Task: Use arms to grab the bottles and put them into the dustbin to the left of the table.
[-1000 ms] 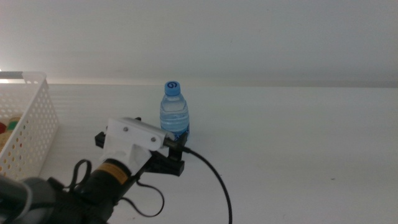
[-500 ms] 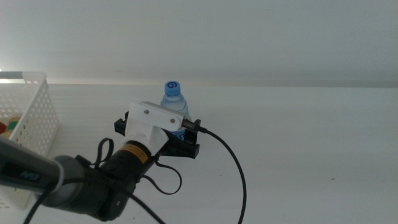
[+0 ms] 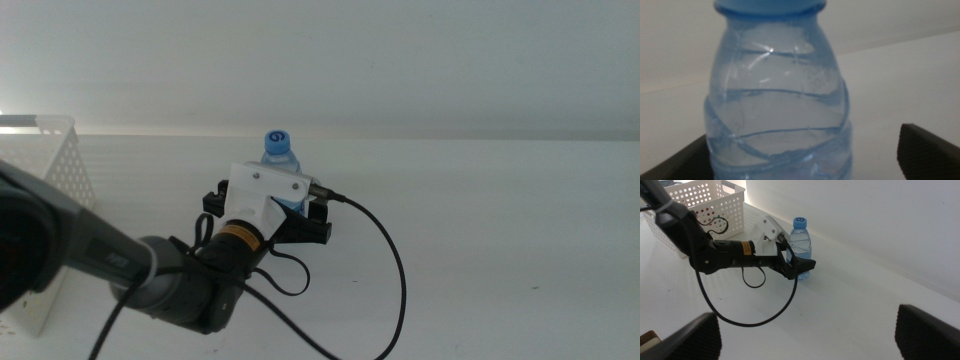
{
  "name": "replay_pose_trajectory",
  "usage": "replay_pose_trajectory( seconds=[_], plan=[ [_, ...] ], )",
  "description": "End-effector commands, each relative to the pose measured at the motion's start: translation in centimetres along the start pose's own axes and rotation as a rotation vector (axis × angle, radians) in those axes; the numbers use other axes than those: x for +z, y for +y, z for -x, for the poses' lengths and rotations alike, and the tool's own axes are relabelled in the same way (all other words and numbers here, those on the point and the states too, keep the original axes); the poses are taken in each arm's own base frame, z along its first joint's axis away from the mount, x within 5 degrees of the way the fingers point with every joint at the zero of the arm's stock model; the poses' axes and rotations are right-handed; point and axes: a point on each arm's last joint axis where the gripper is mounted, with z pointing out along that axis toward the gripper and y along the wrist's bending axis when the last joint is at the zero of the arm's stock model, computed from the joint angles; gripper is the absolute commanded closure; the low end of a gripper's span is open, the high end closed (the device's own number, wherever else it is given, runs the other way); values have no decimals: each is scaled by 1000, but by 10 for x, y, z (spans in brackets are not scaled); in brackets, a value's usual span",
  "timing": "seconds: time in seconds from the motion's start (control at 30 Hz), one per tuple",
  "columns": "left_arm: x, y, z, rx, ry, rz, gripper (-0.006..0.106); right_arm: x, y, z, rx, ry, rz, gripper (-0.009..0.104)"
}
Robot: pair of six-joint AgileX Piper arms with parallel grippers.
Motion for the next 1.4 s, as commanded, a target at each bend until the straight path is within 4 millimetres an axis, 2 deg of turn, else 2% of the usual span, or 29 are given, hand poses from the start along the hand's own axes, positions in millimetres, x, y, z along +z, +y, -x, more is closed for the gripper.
replay_pose_trajectory(
  seconds=[0.0,0.23,0.3,0.37,0.47,0.6,0.67,0.83,0.97,1.07,1.17,1.37],
  plan=[
    [8,1,-3,-14,-1,21,7,-1,0,1,-10,-15,-4,2],
    [24,1,-10,-26,-19,44,8,-1,0,1,-10,-15,-4,2],
    [26,3,-11,-12,-3,55,14,-1,0,1,-10,-15,-4,2],
    [28,6,-11,-15,-6,64,24,-1,0,1,-10,-15,-4,2],
    [28,9,-8,-15,-27,70,51,-1,0,1,-10,-15,-4,2],
    [18,12,-2,-34,-20,86,102,-1,0,1,-10,-15,-4,2],
    [3,15,6,-39,-11,94,102,-1,0,1,-10,-15,-4,2],
    [-59,22,33,-57,35,99,102,-1,0,1,-10,-15,-4,2],
    [-106,25,59,-39,215,32,102,-1,0,1,-10,-15,-4,2],
    [-131,34,78,-12,323,-7,102,-1,0,1,-10,-15,-4,2],
    [-150,51,94,-42,426,-10,102,-1,0,1,-10,-15,-4,2],
    [-165,91,128,-9,650,45,102,-1,0,1,-10,-15,-4,2]
  ],
)
